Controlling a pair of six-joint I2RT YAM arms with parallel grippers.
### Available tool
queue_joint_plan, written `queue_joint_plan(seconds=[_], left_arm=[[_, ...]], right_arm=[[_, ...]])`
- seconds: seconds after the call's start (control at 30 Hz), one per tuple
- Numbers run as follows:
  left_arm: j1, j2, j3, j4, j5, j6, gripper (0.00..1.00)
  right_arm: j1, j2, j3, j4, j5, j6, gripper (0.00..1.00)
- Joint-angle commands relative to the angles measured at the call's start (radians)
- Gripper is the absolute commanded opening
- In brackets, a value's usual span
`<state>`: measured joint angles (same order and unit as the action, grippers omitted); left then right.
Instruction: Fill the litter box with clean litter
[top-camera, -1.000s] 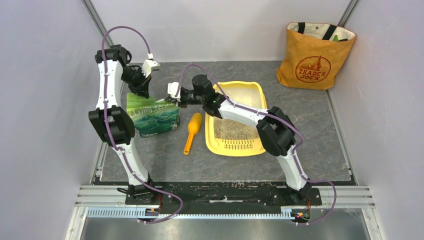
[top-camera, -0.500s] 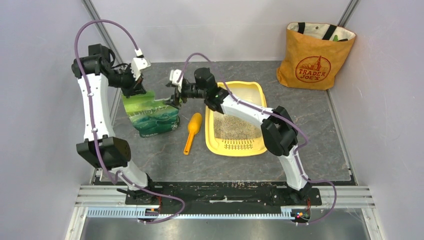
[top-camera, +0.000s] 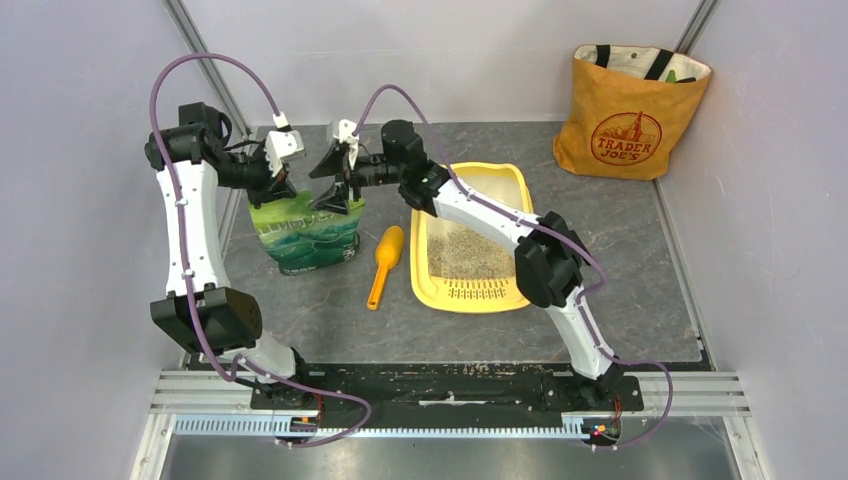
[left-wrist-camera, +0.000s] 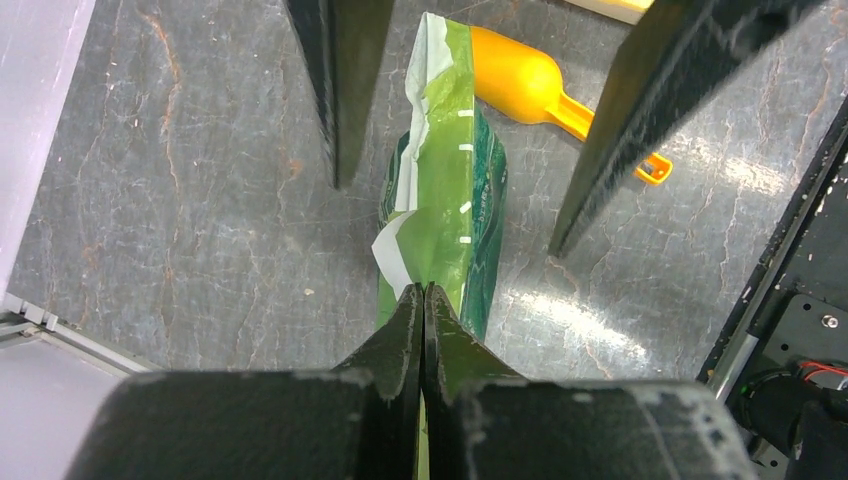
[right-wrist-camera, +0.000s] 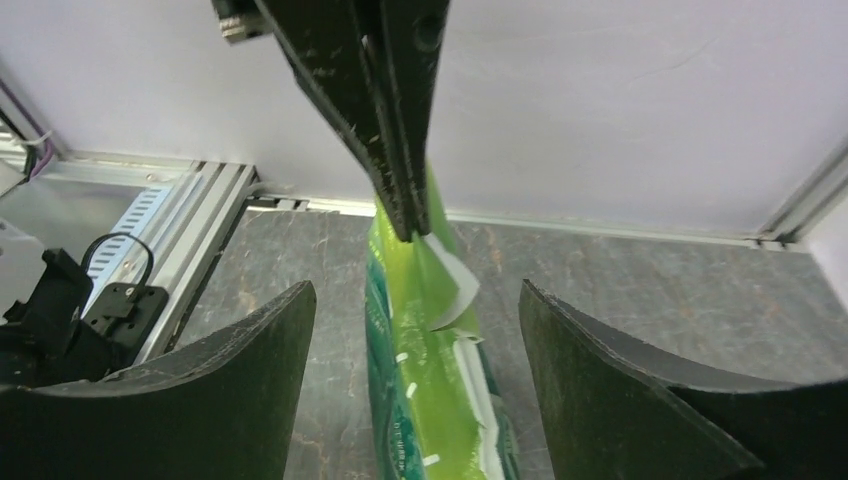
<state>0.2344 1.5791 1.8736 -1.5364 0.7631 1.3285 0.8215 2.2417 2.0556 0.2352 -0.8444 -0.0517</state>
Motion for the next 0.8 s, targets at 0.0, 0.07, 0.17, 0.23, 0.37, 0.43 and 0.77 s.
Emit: queue_joint_plan(seconds=[0.0, 0.07, 0.17, 0.23, 0.37, 0.43, 0.77], left_arm=[[0.006, -0.033, 0.002, 0.008, 0.043, 0.050, 0.02], [0.006, -0.034, 0.007, 0.009, 0.047, 0.045, 0.02], [0.006, -0.039, 0.012, 0.009, 0.052, 0.042, 0.02], [0.006, -0.045, 0.012, 0.009, 0.053, 0.039, 0.02], [0.006, -0.060, 0.001, 0.000, 0.039, 0.050, 0.02], [0.006, -0.062, -0.005, -0.015, 0.022, 0.066, 0.02], [0.003, 0.017, 0.060, 0.003, -0.131, 0.045, 0.73]], right_arm=[[0.014, 0.024, 0.008, -0.019, -0.022, -0.030, 0.82], [0.016, 0.043, 0.024, -0.023, 0.004, -0.027, 0.82], [0.018, 0.088, 0.090, -0.045, 0.016, -0.025, 0.76], [0.021, 0.111, 0.112, -0.044, 0.032, -0.029, 0.67], [0.028, 0.121, 0.118, -0.023, 0.052, -0.037, 0.36], [0.032, 0.114, 0.111, -0.007, 0.059, -0.040, 0.14], [0.052, 0.038, 0.036, 0.037, 0.081, -0.101, 0.00]])
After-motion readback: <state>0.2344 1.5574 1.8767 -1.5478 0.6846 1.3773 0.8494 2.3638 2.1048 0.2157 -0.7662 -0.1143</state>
